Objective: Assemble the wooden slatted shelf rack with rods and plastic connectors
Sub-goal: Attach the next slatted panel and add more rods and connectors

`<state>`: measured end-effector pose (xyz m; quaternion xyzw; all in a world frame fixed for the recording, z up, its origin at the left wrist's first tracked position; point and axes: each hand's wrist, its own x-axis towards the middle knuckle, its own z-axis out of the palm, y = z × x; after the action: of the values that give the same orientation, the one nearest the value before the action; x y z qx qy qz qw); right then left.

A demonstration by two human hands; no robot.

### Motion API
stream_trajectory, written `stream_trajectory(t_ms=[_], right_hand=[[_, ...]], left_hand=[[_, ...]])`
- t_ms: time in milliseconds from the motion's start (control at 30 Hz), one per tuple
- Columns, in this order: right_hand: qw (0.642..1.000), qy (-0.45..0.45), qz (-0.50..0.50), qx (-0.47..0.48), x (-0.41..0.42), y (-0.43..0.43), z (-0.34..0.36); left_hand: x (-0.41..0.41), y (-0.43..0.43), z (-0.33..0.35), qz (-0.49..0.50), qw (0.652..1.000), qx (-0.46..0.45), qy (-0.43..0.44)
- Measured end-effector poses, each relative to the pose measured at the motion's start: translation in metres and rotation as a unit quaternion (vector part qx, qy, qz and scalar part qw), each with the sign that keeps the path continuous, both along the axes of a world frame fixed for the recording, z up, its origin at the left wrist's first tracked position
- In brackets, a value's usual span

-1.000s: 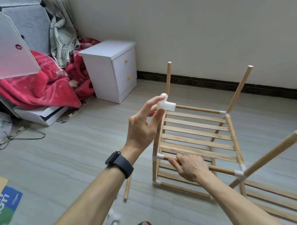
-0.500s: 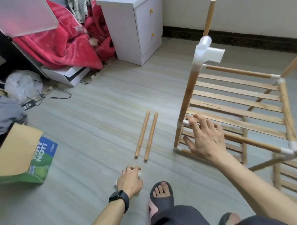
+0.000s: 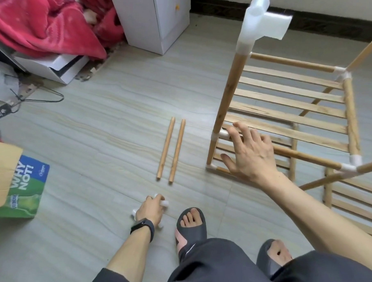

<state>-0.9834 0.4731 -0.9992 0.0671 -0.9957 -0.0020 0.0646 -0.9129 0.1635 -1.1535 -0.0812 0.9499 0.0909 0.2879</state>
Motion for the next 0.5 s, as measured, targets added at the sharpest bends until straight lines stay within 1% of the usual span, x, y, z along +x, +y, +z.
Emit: stream_trajectory(t_ms=[67,133,200,267,333,400,433,500], right_hand=[[1.000,-0.015,0.001,0.001,0.000,-0.001,0.004],[0.999,-0.046,0.002,-0.015,0.001,-0.002,0.011],[0.993,-0.078,0.003,-0.084,0.005,-0.001,0.023],[0.975,-0.093,0.002,-0.204,0.015,0.002,0.038],[0.934,-0.096,0.008,-0.345,0.030,0.009,0.055],[0.871,-0.115,0.010,-0.478,0.047,0.017,0.075],[0.845,-0.116,0.006,-0.522,0.054,0.022,0.087],[0.817,-0.088,-0.001,-0.571,0.067,0.039,0.109]], left_hand=[[-0.007,-0.001,0.013,0.023,0.997,0.058,0.035],[-0.018,0.009,0.038,0.054,0.980,0.174,0.078],[-0.030,0.026,0.077,0.066,0.947,0.295,0.110],[-0.040,0.048,0.123,0.019,0.919,0.369,0.138],[-0.047,0.075,0.171,-0.063,0.891,0.415,0.171],[-0.053,0.104,0.217,-0.112,0.855,0.474,0.179],[-0.056,0.120,0.237,-0.121,0.836,0.508,0.171],[-0.061,0.148,0.271,-0.129,0.800,0.569,0.136]])
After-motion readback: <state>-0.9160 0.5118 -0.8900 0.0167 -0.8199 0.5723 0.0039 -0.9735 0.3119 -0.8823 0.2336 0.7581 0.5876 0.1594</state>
